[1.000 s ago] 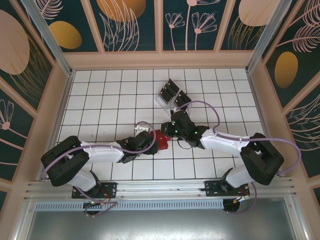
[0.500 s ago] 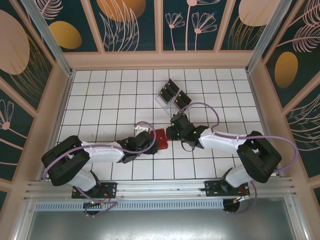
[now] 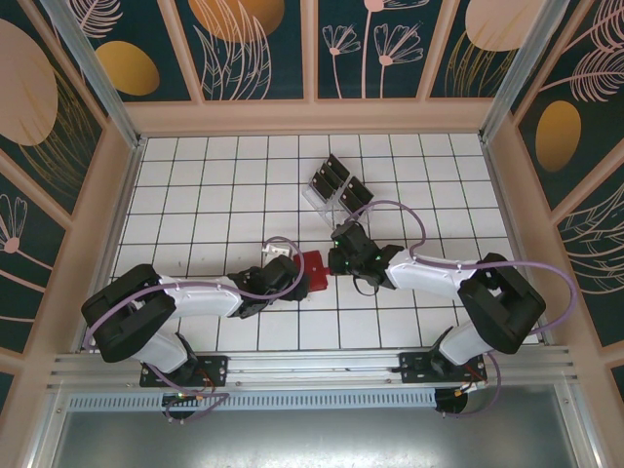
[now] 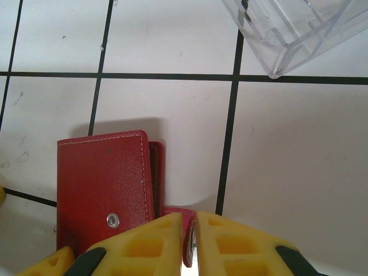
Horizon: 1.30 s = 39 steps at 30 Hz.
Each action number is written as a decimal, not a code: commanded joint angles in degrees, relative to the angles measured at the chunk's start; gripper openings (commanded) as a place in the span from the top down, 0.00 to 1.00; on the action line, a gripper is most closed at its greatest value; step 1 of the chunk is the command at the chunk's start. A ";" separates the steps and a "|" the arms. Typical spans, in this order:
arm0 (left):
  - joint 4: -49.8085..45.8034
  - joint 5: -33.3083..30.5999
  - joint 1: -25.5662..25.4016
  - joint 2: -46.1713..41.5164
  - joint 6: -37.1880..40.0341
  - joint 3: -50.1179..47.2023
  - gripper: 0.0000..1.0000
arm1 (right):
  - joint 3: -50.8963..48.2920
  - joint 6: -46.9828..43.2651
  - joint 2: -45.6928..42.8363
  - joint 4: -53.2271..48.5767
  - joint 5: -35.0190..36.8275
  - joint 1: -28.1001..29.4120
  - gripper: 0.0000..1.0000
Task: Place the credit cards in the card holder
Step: Close the button on the card holder.
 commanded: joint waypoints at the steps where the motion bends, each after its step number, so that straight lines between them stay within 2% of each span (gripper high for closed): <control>1: -2.00 -1.17 0.80 2.69 -0.59 -1.30 0.01 | -0.62 -0.15 0.13 0.55 -0.24 -0.31 0.86; 14: -1.95 -1.15 0.80 2.87 -0.44 -1.21 0.02 | -1.11 0.10 -0.82 0.71 -0.70 0.37 0.78; 19: -1.91 -1.08 0.80 2.87 -0.44 -1.12 0.02 | -1.15 0.34 -0.83 0.71 -0.64 0.62 0.78; 27: -1.99 -1.17 0.78 2.87 -0.44 -1.11 0.02 | -1.38 0.34 -0.84 0.83 -0.70 0.63 0.87; 33: -1.92 -1.20 0.79 3.09 -0.29 -1.12 0.01 | -1.33 0.17 -0.82 1.88 -2.35 0.61 1.00; 39: -1.83 -1.09 0.79 3.13 -0.21 -1.02 0.01 | -0.80 1.33 -1.19 4.79 -6.65 0.61 1.00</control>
